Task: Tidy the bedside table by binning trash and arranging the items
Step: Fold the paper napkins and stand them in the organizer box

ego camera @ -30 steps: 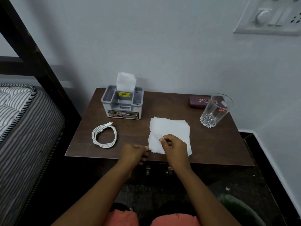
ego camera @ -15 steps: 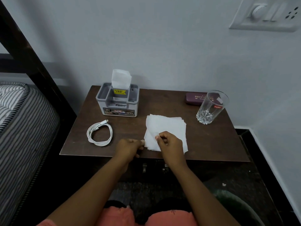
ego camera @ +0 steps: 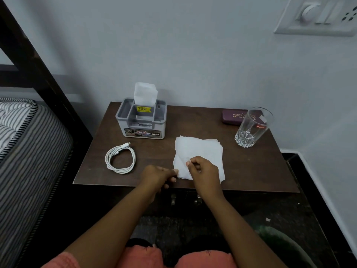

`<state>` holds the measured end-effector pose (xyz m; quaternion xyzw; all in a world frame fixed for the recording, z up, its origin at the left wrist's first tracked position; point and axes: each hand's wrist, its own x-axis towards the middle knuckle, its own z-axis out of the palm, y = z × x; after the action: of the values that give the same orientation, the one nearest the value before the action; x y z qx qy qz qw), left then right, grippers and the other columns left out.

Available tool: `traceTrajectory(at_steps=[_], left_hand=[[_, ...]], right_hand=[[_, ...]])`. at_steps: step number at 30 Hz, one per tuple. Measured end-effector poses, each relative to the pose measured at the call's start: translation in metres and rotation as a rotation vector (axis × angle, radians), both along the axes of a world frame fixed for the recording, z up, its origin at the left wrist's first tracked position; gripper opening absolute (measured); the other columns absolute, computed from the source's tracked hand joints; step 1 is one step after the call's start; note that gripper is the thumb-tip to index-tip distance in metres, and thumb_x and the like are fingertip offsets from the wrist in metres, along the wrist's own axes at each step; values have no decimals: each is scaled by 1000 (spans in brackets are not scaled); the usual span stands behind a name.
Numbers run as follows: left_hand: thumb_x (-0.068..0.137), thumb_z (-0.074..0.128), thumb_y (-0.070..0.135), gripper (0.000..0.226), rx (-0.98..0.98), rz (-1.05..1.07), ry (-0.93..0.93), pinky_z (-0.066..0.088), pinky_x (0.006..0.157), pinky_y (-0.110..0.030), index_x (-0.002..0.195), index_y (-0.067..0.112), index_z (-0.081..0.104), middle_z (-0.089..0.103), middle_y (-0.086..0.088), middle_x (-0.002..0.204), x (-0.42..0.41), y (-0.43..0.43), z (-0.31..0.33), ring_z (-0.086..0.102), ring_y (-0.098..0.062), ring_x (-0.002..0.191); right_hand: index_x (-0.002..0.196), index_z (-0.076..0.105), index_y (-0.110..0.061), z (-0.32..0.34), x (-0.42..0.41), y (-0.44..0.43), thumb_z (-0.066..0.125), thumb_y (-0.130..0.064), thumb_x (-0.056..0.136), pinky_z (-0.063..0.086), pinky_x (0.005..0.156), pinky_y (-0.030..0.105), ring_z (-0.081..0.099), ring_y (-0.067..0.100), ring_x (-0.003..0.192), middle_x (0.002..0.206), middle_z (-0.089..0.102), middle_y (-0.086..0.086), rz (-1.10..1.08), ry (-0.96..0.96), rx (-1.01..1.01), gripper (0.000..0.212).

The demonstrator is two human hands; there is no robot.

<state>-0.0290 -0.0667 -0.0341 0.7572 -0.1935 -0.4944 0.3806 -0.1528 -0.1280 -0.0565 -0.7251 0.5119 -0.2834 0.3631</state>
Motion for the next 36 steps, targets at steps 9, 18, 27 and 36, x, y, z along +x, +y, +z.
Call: traceTrajectory(at_steps=[9, 18, 27, 36], left_hand=[[86, 65, 20, 21, -63, -15, -42, 29, 30, -10, 69, 9, 62, 62, -3, 64, 1, 1, -2, 43, -13, 43], [92, 57, 22, 31, -68, -13, -24, 25, 29, -9, 62, 12, 54, 51, 1, 57, -2, -1, 4, 38, -12, 45], [88, 61, 34, 31, -34, -132, -265, 36, 46, -20, 62, 18, 64, 63, 3, 56, 4, -3, -7, 46, -8, 31], [86, 64, 34, 26, -39, -156, -285, 43, 55, -23, 63, 22, 62, 61, 3, 58, 6, -4, -13, 50, -12, 48]], right_hand=[[88, 67, -9, -1, -1, -1, 55, -21, 92, 43, 71, 16, 60, 13, 82, 89, 68, 2, 14, 3, -3, 17], [90, 68, -7, -1, 0, -1, 54, -20, 92, 38, 68, 8, 58, 11, 81, 92, 69, 4, 14, 8, -5, 18], [94, 68, -6, 2, -1, 0, 54, -20, 93, 45, 77, 21, 57, 11, 83, 97, 69, 5, 4, 17, 1, 19], [98, 67, -7, 5, -1, 1, 53, -20, 93, 47, 82, 23, 58, 12, 87, 101, 69, 6, 23, 30, 9, 20]])
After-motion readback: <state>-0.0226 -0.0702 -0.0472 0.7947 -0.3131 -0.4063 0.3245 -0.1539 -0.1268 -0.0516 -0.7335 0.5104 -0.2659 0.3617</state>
